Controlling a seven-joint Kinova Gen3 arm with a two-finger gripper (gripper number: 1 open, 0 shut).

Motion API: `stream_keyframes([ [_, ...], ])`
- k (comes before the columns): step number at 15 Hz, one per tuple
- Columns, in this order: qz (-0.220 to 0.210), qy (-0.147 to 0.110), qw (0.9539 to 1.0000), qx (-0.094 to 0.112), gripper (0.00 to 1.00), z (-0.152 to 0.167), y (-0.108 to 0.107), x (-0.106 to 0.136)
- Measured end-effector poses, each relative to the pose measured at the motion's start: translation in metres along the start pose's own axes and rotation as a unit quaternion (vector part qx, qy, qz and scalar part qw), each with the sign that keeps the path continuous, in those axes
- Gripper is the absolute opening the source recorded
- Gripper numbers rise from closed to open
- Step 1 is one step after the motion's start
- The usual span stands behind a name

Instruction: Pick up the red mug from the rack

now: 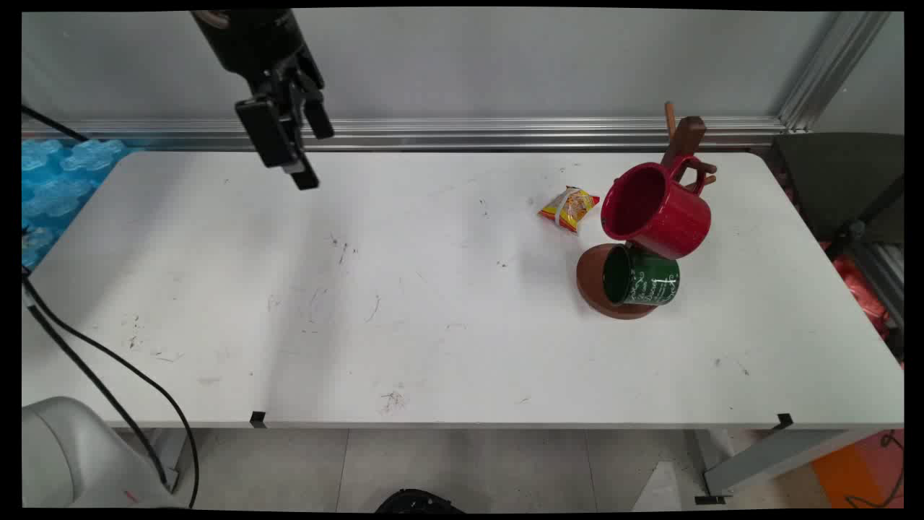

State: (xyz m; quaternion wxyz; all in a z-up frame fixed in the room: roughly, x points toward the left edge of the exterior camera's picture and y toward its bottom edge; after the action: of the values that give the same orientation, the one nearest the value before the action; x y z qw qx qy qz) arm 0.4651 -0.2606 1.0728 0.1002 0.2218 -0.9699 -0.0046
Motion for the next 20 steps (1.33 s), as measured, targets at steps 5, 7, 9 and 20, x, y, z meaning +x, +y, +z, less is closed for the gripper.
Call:
stream_keyframes([
  [5,-0.022,0.052,0.9982,-0.021,1.0,0.008,0.019,0.029],
  [7,-0.03,0.075,0.9964,-0.026,1.0,0.012,0.026,0.046],
  [9,-0.037,0.089,0.995,-0.027,1.0,0.016,0.031,0.057],
  [20,-0.085,0.168,0.9819,-0.022,1.0,0.066,0.047,0.142],
])
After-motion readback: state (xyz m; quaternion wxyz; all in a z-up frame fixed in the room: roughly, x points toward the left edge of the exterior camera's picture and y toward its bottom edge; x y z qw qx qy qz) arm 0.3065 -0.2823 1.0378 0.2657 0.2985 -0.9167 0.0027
